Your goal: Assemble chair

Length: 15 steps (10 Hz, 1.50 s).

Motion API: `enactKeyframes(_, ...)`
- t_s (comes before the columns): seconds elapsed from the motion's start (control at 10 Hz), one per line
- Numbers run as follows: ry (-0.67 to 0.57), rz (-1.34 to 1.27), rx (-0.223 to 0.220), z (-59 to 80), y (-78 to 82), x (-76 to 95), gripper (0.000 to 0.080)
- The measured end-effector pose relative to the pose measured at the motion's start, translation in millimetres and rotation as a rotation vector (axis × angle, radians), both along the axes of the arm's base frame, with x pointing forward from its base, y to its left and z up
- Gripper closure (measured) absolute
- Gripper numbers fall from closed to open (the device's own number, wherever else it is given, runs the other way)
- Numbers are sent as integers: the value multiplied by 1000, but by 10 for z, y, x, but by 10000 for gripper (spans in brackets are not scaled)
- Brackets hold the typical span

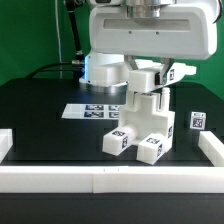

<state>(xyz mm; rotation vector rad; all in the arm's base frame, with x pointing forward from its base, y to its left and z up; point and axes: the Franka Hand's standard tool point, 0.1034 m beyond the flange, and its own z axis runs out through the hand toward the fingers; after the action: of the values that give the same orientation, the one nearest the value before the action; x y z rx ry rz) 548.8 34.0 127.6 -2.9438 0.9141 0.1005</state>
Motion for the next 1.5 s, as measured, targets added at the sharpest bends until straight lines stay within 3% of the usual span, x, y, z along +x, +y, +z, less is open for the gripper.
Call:
enactKeyframes(0.4, -2, 20, -1, -21, 167, -24, 511)
enactKeyframes(1.5, -3, 48, -11, -167, 195, -50, 511)
